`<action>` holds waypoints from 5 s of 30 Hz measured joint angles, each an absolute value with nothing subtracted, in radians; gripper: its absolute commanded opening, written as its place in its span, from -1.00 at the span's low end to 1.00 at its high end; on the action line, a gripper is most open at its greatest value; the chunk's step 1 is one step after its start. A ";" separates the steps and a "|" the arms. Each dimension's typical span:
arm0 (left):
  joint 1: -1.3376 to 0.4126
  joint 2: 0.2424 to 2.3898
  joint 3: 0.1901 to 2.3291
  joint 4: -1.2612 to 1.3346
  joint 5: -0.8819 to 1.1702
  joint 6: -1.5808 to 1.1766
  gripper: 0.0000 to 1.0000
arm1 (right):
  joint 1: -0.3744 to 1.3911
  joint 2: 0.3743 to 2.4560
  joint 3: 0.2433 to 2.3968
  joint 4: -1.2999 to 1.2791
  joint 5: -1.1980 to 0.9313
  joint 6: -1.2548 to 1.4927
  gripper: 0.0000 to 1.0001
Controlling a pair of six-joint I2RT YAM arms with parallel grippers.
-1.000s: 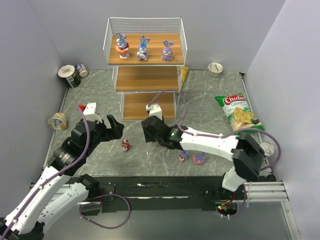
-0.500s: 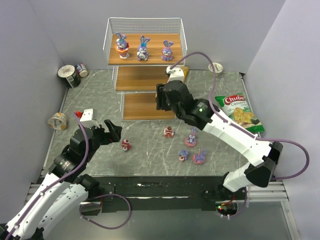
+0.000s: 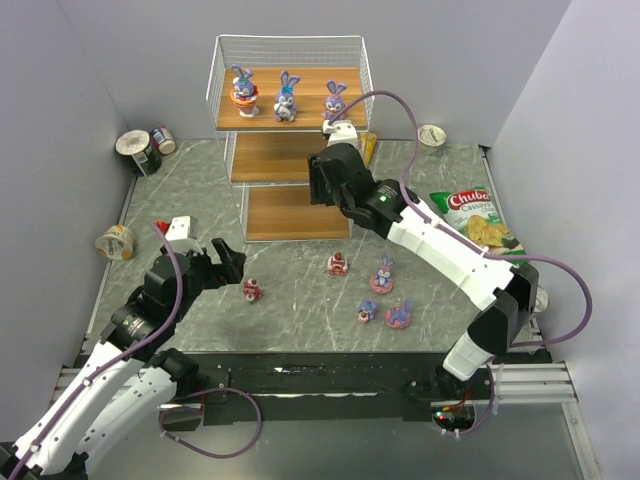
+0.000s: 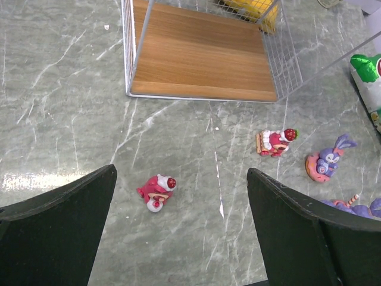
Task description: Place and organize the plastic toys onto the shelf
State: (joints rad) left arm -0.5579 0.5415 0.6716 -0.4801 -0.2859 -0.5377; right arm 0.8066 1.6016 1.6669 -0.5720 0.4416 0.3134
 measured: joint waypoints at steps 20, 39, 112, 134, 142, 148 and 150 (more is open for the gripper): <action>-0.558 0.561 0.672 -0.476 -0.285 -0.535 0.93 | 0.799 1.682 1.656 -0.404 0.506 0.233 -0.83; -0.558 0.567 0.672 -0.476 -0.285 -0.535 0.93 | 0.799 1.691 1.613 -0.342 0.574 0.234 -0.48; -0.558 0.567 0.672 -0.477 -0.286 -0.535 0.93 | 0.812 1.708 1.524 -0.168 0.763 0.240 0.38; -0.558 0.553 0.672 -0.479 -0.286 -0.536 0.93 | 0.913 1.520 1.379 -0.189 0.740 0.241 0.67; -0.558 0.583 0.682 -0.572 -0.324 -0.625 0.93 | 1.020 1.392 1.357 -0.320 0.685 0.419 0.69; -0.558 0.612 0.691 -0.623 -0.330 -0.696 0.93 | 1.112 1.340 1.319 -0.447 0.620 0.628 0.68; -0.558 0.617 0.691 -0.633 -0.322 -0.723 0.93 | 1.140 1.348 1.298 -0.480 0.603 0.684 0.68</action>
